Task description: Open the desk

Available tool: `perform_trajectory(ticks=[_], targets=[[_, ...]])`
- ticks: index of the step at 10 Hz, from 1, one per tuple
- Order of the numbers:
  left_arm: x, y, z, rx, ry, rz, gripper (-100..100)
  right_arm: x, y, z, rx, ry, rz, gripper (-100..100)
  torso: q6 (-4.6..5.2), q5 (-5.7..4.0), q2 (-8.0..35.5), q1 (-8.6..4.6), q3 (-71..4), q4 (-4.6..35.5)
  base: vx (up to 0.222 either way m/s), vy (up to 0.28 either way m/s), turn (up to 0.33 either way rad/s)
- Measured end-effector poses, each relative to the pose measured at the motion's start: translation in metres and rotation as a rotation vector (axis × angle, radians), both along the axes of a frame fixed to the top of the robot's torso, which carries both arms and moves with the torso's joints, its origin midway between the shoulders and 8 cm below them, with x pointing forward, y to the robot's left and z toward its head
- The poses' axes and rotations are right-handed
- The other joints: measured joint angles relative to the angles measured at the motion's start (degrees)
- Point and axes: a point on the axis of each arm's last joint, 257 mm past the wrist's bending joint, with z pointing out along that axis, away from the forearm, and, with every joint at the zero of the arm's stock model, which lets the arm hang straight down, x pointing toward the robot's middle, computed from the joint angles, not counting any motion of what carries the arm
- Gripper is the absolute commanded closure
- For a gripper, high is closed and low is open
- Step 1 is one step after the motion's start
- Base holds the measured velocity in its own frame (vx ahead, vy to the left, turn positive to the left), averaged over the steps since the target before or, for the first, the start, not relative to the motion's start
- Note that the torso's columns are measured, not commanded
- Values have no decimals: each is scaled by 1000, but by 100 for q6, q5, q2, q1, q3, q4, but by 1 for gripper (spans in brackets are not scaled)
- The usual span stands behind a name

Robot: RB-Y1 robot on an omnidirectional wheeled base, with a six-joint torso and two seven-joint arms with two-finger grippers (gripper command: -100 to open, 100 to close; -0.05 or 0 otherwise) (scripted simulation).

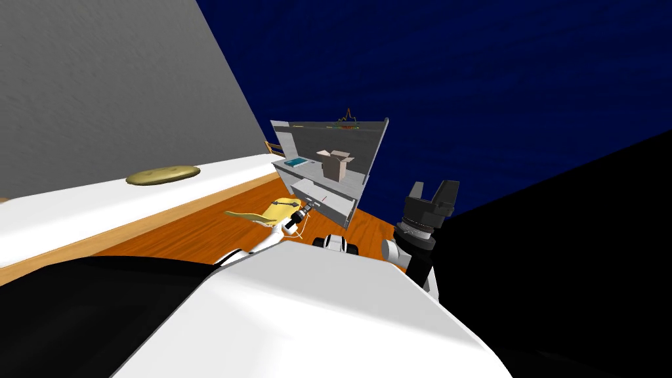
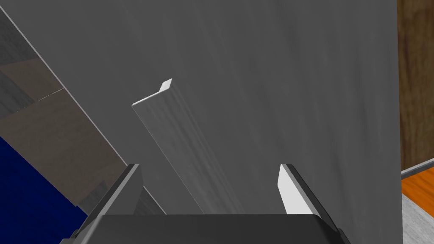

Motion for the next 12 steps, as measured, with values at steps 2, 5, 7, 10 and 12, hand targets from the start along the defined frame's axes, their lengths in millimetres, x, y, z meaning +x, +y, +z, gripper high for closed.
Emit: perform_trajectory(ticks=[2,5,7,10,12], targets=[[1,33,3,7,1,16,-100,0,0,0,0,0,0,0,7,-10,-4,-37,-3,1,-26,-130,-83],[4,70,17,0,-6,31,-100,0,0,0,0,0,0,0,-1,0,-3,-1,-1,-2,-17,-99,-52],[0,104,26,3,-1,45,-100,0,0,0,0,0,0,0,0,-5,3,-22,2,0,-9,-70,-19],[-3,132,33,-5,0,60,-100,0,0,0,0,0,0,0,1,-10,2,-35,1,0,-11,-122,-88],[-6,162,44,-3,2,82,-100,0,0,0,0,0,0,0,17,-33,33,-65,16,29,-10,-88,-22]])
